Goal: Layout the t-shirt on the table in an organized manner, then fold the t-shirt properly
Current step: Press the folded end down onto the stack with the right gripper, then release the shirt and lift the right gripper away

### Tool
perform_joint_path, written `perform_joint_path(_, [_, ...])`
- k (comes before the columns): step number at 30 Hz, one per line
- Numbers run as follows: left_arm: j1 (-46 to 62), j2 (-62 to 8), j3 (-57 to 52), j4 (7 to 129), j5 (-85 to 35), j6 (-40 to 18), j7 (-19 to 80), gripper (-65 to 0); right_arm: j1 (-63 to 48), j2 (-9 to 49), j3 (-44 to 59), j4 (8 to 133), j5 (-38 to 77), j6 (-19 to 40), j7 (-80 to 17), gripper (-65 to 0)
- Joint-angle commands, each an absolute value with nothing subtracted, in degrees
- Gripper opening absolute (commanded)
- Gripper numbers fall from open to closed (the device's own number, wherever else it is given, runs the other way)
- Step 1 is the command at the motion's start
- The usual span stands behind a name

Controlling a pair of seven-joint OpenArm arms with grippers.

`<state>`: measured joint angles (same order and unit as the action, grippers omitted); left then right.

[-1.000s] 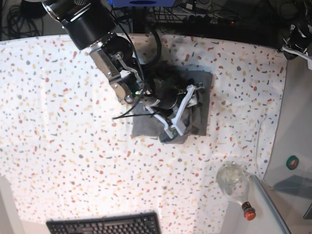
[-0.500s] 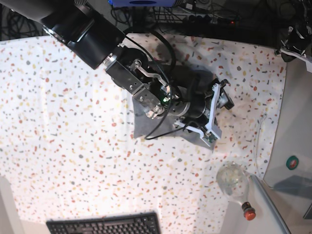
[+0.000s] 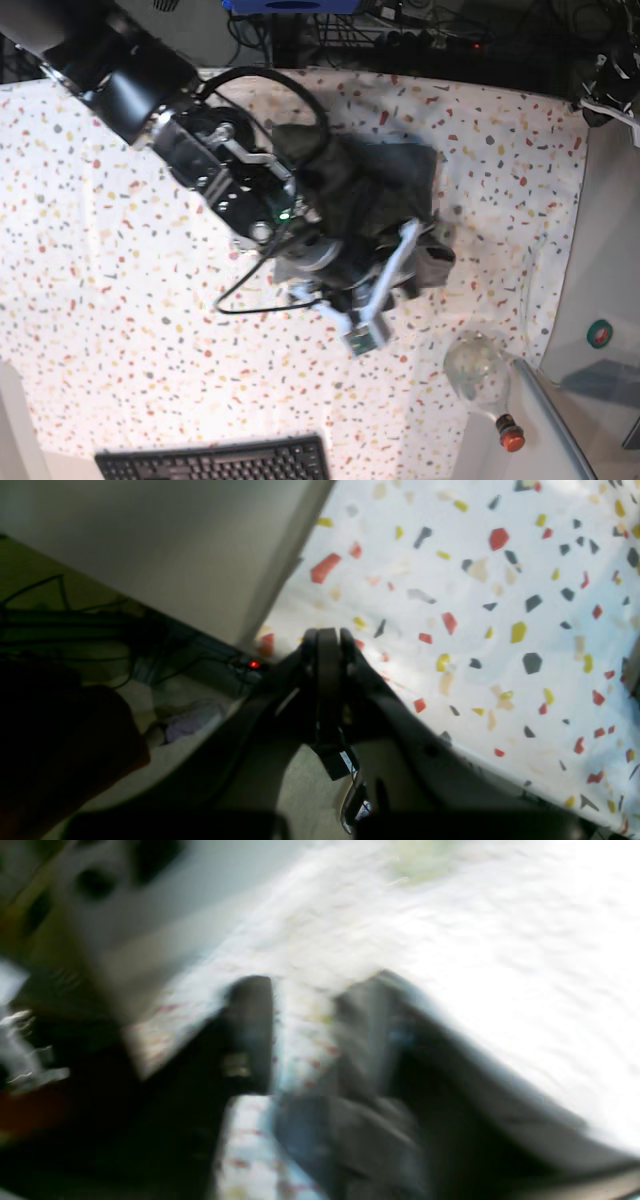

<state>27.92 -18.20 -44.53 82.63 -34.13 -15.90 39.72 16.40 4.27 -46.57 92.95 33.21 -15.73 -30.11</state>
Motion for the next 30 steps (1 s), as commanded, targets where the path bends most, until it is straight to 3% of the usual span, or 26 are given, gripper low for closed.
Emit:
perform_joint_path(1, [28.4,-19.5,-46.1,83.2,-34.5,-16.0,38.7,-65.0,17.2,5.7,-45.1,95.0,33.0,-16.7,-29.3,-59.1])
perform_joint_path(2, [28.4,-19.5,-46.8,82.9,-34.5,-16.0,38.7,-65.0,16.8,7.3,-43.8,95.3,33.0,-17.1,-29.5,-65.0])
perform_joint_path(9, [28.3,-19.5,-47.2,82.0,-34.5,-16.0,38.7,-65.0,12.4,10.2,-35.2,84.4,32.6,-16.8,-29.2,-65.0])
perform_joint_path(16, [27.8,-19.3,-47.1,82.3,-34.5,-16.0,38.8,-65.0,12.9,10.1,-48.1,81.5,32.6,-16.8,-26.2,-65.0])
perform_joint_path(25, [28.1,-19.3,-47.3,82.2,-34.5,-16.0,38.8,-65.0,13.2,2.3,-61.9,81.5,32.5,-17.0,-25.5,-65.0])
perform_joint_path(30, [28.2,-19.4,-47.5,82.2,-34.5,-16.0,38.7,-65.0,14.4,2.1,-65.7,82.0,32.5,-17.2,-25.6,-65.0])
